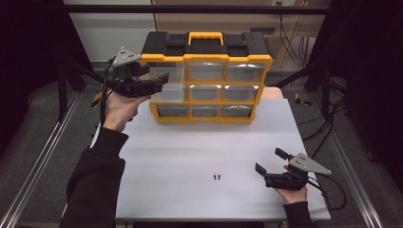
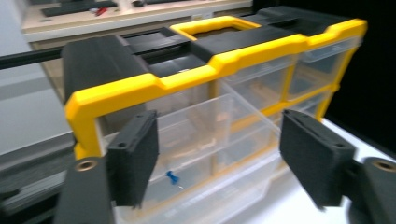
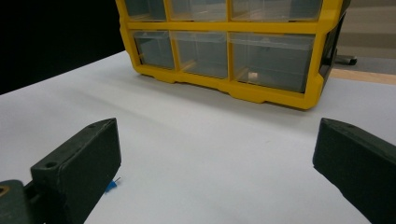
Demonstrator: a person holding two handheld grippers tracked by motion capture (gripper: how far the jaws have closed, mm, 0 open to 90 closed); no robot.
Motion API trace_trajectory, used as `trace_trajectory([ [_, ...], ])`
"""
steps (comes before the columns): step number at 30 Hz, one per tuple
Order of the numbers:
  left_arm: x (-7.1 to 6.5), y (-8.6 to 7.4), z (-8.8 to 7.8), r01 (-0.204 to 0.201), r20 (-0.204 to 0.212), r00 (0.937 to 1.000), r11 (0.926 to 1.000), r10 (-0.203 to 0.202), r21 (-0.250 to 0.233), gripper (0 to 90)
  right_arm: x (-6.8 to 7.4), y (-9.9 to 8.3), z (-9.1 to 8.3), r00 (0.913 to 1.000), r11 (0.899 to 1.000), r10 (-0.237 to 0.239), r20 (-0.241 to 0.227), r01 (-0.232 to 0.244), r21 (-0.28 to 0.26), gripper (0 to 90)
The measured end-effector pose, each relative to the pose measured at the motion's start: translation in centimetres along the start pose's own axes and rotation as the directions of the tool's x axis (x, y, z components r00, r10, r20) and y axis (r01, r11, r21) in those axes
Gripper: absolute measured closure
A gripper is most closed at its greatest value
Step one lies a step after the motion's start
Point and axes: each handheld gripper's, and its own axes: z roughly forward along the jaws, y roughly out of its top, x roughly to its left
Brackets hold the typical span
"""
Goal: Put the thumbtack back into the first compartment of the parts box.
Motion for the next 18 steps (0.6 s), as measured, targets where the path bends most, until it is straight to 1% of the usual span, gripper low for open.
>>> trace_trajectory([
  [1,-0.1,-0.2,-0.2,-0.009,0.005,1.0,1.0,0.009,-0.004,21.6,0.0,0.0,0.0,1.0,1.0,0.0,0.0,0.0,0.001,1.5],
  [4,-0.7,-0.8,-1.0,-0.043,0.011,0.999,0.999,0.043,-0.011,14.6,0.0,0.0,0.0,1.0,1.0,0.001,0.0,-0.001,0.0,1.5],
  [5,-0.9,-1.1,-1.3,-0.052,0.01,0.9986,0.9986,0.052,-0.012,12.9,0.1,0.0,0.0,1.0,1.0,0.009,0.002,-0.009,0.006,1.5],
  [7,-1.3,-1.7,-1.9,-0.053,0.03,0.9981,0.9981,0.054,-0.029,9.5,0.3,0.0,0.0,0.9994,0.999,0.033,-0.008,-0.033,0.008,1.5],
  [8,-1.5,-1.9,-2.1,-0.053,0.036,0.9979,0.9979,0.055,-0.037,8.5,0.1,0.0,0.0,0.9999,1.0,0.012,0.001,-0.012,0.004,1.5],
  [10,-1.9,-2.6,-2.6,-0.069,0.046,0.9964,0.9968,0.071,-0.041,6.8,0.0,0.0,0.0,1.0,1.0,0.0,0.001,0.0,-0.001,1.5],
  [11,-2.1,-2.9,-2.8,-0.075,0.046,0.996,0.9964,0.077,-0.039,6.5,0.0,0.0,0.0,1.0,1.0,0.0,0.001,0.0,0.0,1.5],
  [12,-2.3,-3.3,-2.9,-0.082,0.046,0.9955,0.996,0.083,-0.037,5.6,0.3,0.0,0.0,0.9994,0.999,0.033,-0.005,-0.033,0.007,1.5],
  [13,-2.6,-3.6,-3.1,-0.086,0.052,0.9948,0.9955,0.088,-0.039,4.7,0.2,0.0,0.0,0.9999,1.0,0.016,0.002,-0.016,0.01,1.5],
  [15,-3.0,-4.4,-3.4,-0.085,0.061,0.9943,0.995,0.088,-0.052,4.0,0.2,0.0,0.0,0.9998,1.0,0.017,0.001,-0.017,0.008,1.4],
  [16,-3.2,-4.9,-3.6,-0.085,0.068,0.9937,0.9947,0.089,-0.057,3.9,0.3,0.0,0.0,0.9995,1.0,0.031,-0.005,-0.031,0.003,1.5],
  [18,-3.6,-5.7,-3.9,-0.077,0.076,0.9936,0.9943,0.083,-0.074,3.4,0.3,0.0,0.0,0.9996,1.0,0.029,-0.003,-0.029,0.005,1.5],
])
